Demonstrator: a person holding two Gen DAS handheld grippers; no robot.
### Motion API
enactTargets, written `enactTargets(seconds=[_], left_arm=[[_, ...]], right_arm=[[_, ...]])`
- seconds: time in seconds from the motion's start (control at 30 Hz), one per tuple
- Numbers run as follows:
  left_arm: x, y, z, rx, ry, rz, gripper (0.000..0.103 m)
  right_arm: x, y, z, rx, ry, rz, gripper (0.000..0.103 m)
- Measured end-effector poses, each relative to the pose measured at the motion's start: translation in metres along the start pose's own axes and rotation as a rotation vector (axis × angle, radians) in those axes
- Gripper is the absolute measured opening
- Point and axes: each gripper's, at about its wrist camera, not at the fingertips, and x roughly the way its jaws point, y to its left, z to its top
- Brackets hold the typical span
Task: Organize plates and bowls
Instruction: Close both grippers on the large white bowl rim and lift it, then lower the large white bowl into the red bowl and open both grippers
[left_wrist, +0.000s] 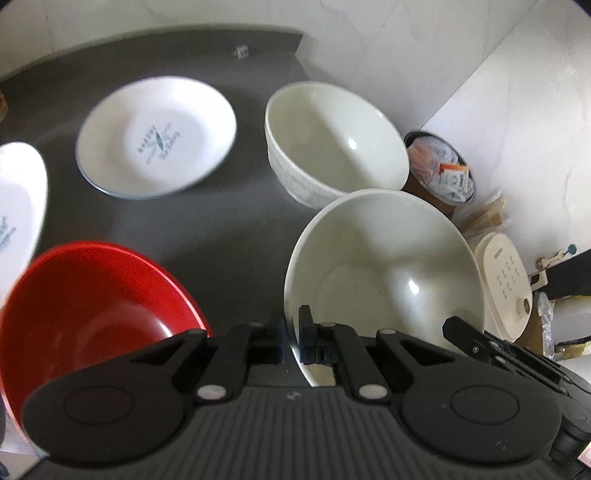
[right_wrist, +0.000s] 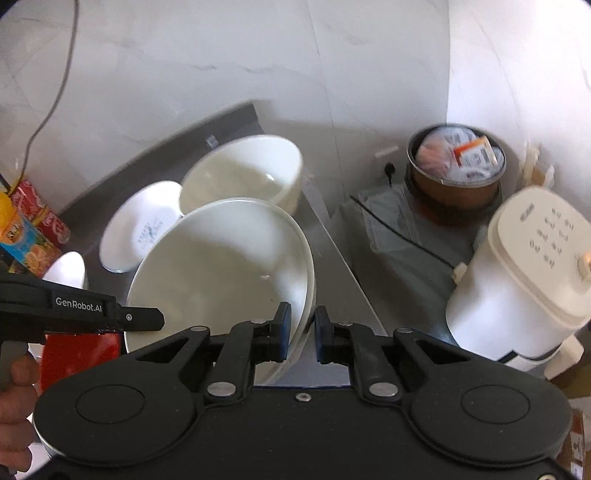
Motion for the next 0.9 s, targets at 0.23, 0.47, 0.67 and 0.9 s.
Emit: enactTargets(seconds=[0.23, 0.47, 0.67, 0.9], left_arm=[[-0.043, 0.023, 0.000, -0.015, -0.072, -0.011, 0.005], [-0.076, 0.051, -0.005, -0.029, -0.122, 0.008, 0.005], [-0.094, 0.076, -0.011, -0.049, -0.139, 0.012, 0.005], [-0.109, 0.106, -0.022, -0.065, -0.140, 0.009, 0.005]], right_arm=[[-0.022, 0.033, 0.008, -0.037, -0.060, 0.028, 0.013], [-0.029, 0.070, 0.007, -0.073, -0.083, 0.058, 0.013], [-0.035, 0.101, 0.000, -0.099, -0.089, 0.072, 0.014], [-0.033, 0.132, -0.011, -0.124, -0.073, 0.067, 0.014]])
